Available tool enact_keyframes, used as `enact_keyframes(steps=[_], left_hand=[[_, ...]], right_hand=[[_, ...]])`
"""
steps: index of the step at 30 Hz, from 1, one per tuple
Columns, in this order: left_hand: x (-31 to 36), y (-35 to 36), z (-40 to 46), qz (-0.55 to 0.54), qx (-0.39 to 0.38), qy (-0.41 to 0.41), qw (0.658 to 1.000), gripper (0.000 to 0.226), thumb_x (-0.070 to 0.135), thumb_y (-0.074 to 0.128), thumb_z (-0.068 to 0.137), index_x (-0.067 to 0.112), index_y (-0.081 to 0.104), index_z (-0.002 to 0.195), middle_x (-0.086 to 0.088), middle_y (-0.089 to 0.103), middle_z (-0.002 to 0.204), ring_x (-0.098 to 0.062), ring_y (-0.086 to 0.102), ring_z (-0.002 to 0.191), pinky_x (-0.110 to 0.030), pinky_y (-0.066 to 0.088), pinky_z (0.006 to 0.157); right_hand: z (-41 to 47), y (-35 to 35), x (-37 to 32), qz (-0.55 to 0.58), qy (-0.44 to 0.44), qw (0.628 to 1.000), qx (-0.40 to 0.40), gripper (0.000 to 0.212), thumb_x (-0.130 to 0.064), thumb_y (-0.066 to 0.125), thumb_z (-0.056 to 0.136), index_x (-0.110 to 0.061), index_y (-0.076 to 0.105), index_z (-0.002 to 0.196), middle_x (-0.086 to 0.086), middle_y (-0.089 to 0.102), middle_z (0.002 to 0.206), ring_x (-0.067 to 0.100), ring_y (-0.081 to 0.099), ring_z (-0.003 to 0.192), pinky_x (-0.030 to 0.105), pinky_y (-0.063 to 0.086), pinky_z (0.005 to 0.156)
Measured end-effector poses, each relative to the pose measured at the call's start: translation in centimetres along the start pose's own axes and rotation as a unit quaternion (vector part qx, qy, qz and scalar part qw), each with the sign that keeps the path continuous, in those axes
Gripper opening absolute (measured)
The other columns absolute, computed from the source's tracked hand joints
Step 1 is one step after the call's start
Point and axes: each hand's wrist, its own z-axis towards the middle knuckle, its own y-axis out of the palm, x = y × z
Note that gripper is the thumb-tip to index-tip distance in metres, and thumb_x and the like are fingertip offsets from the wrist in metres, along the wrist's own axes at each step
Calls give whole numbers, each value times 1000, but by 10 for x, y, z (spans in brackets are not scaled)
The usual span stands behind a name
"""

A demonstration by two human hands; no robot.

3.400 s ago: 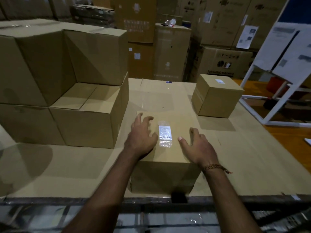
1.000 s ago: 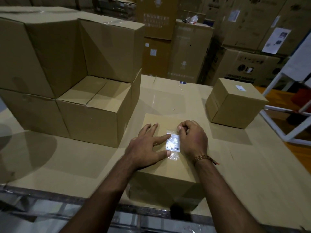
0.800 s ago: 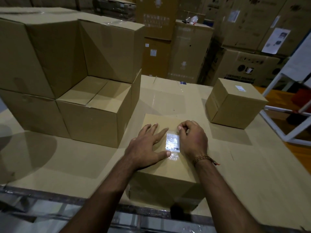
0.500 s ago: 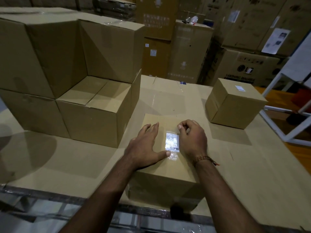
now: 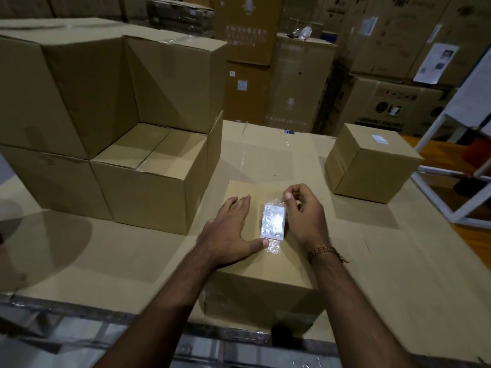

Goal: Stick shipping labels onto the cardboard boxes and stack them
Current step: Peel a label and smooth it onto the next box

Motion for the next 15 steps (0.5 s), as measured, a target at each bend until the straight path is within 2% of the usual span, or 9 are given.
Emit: enact_keyframes(steps=[2,4,6,8,9,10,12,13,15], left_hand=[[1,0,0,1,-2,-3,1000,113,73,66,87,31,-1,169,13,1,175,-12,8,160,-53,32,121],[1,0,0,0,-3,-4,1000,113,73,66,87,32,-1,169,12,1,176,-13,9,160,-53,31,121],[1,1,0,-3,0,-5,1000,113,72,66,87,32,0,169,12,1,176,-13,8,160,-53,31,121],[0,1,0,-4,3,-6,1000,113,71,67,87,31,0,169,12,1,175,-12,8,160,-52,32,122],[-1,1,0,-6,3,-7,1000,113,71,67,87,31,1,169,12,1,175,-12,8,160,-52,32,122],[-2,1,0,-7,4,-7,1000,113,72,67,86,32,1,169,12,1,175,-11,7,160,-52,32,122],[-2,2,1,-13,5,-7,1000,114,73,67,85,32,1,169,13,1,175,-9,5,161,-52,31,122],[-2,2,1,-17,5,-9,1000,115,73,68,85,32,1,169,13,1,175,-9,5,161,-53,31,122],[-2,2,1,-17,8,-11,1000,115,73,68,84,33,1,169,13,2,175,-9,6,161,-53,32,122]], right_hand=[[-4,-2,-6,28,9,999,-31,5,-35,57,106,-32,61,105,-6,74,87,21,70,77,50,60,71],[-10,-6,-10,30,17,998,-60,9,-38,61,106,-38,62,115,-1,75,85,22,73,76,52,61,68],[-15,-12,-14,22,26,994,-102,33,-38,68,103,-46,58,134,1,74,88,15,74,81,41,63,68],[-19,-21,-17,19,41,987,-157,71,-32,78,97,-49,41,155,-3,71,93,3,72,81,24,59,70],[-20,-26,-18,16,48,982,-184,90,-27,84,92,-49,30,160,-5,69,94,-2,69,76,21,56,69],[-21,-32,-19,11,57,977,-205,109,-22,90,85,-48,19,164,-5,68,94,-3,66,72,21,54,69],[-21,-41,-15,1,81,970,-229,137,-19,100,71,-43,5,168,3,70,96,3,62,72,29,56,73],[-21,-43,-13,3,94,968,-234,145,-16,102,67,-42,2,168,7,71,96,9,62,74,35,58,76],[-22,-44,-9,10,106,965,-241,147,-11,103,62,-39,5,169,10,69,91,15,62,74,39,57,76]])
